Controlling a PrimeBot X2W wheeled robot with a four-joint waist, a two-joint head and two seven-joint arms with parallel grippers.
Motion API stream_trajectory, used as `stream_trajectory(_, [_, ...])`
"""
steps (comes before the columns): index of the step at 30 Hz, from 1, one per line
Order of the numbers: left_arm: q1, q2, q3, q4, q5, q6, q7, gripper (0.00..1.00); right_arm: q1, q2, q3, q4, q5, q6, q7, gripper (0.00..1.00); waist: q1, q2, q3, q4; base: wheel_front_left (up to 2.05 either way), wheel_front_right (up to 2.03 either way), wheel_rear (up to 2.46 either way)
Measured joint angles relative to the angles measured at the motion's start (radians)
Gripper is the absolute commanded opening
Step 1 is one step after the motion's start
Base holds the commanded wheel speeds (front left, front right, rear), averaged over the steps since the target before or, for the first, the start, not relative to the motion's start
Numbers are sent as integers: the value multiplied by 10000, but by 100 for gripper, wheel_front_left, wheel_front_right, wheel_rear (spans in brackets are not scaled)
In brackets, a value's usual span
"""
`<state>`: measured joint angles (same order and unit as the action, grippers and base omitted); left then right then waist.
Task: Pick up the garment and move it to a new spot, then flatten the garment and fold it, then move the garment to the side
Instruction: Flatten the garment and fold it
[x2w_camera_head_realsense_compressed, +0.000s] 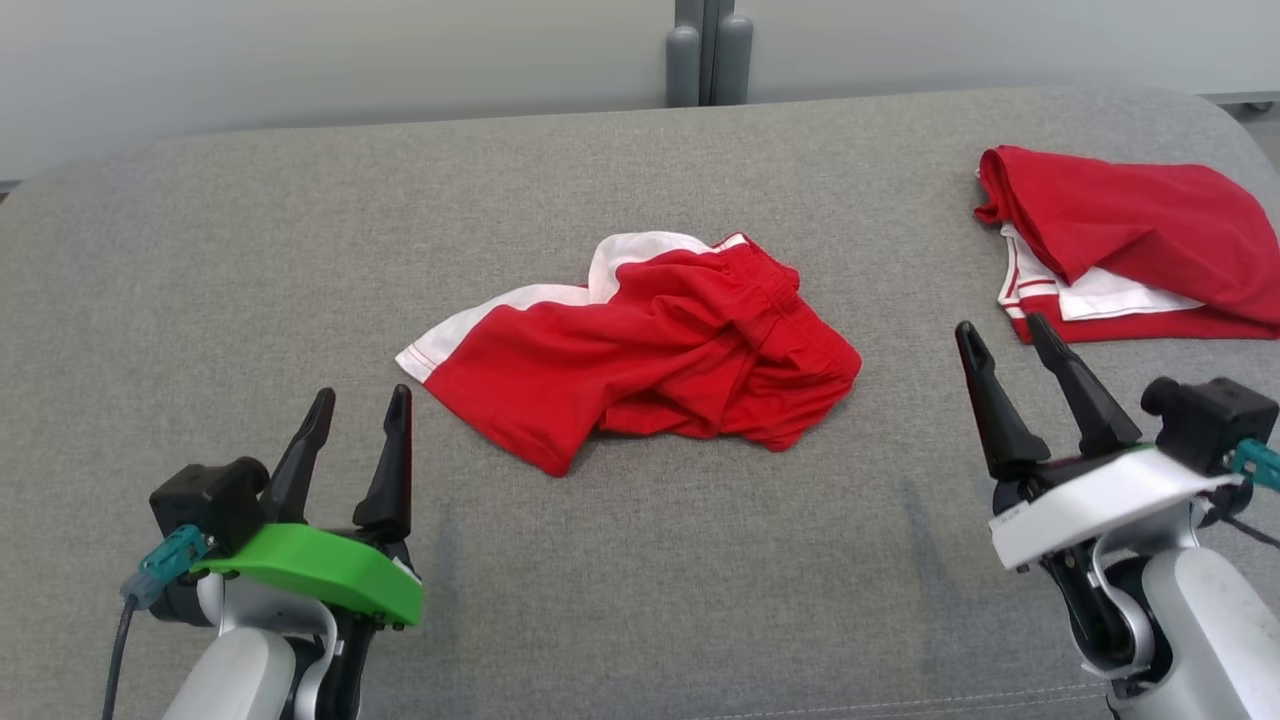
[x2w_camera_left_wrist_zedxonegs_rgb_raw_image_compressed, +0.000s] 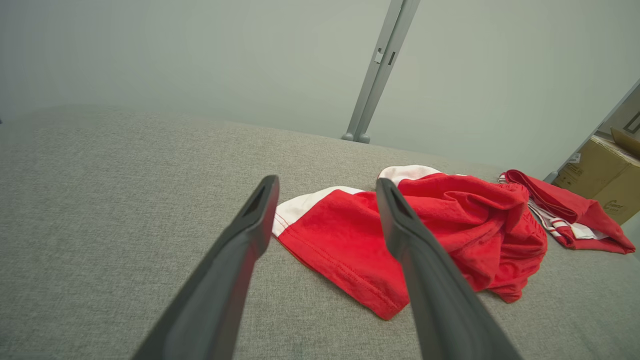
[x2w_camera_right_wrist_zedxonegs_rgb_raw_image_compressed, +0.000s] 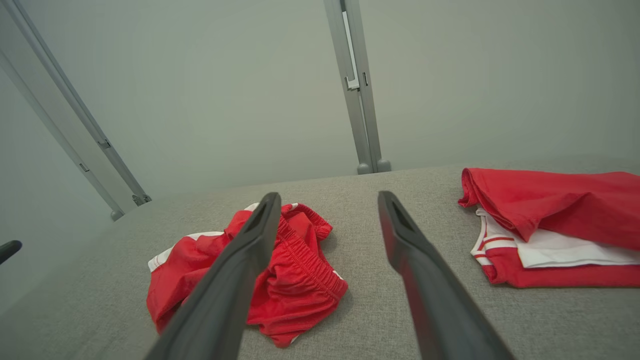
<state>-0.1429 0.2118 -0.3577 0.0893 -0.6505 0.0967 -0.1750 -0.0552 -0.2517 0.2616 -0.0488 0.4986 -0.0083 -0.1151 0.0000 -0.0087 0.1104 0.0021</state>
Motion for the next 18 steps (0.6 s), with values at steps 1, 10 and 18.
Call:
stream_trajectory(1, [-34, -4, -48, -48, 2, 0, 77, 100, -198, 17, 10, 19, 111, 50, 186, 100, 0, 0, 76, 11, 0, 0, 0])
stream_trajectory(10, [-817, 2, -337, -291, 2, -71, 516, 100, -1899, 27, -90, 562, 1124, 197, 1814, 100, 0, 0, 771, 214, 0, 0, 0])
stream_trajectory(18, [-1316, -81, -523, -316, 2, -205, 740, 100, -3778, -29, -228, 1440, 1814, 188, 3651, 100, 1, 0, 1406, 659, 0, 0, 0])
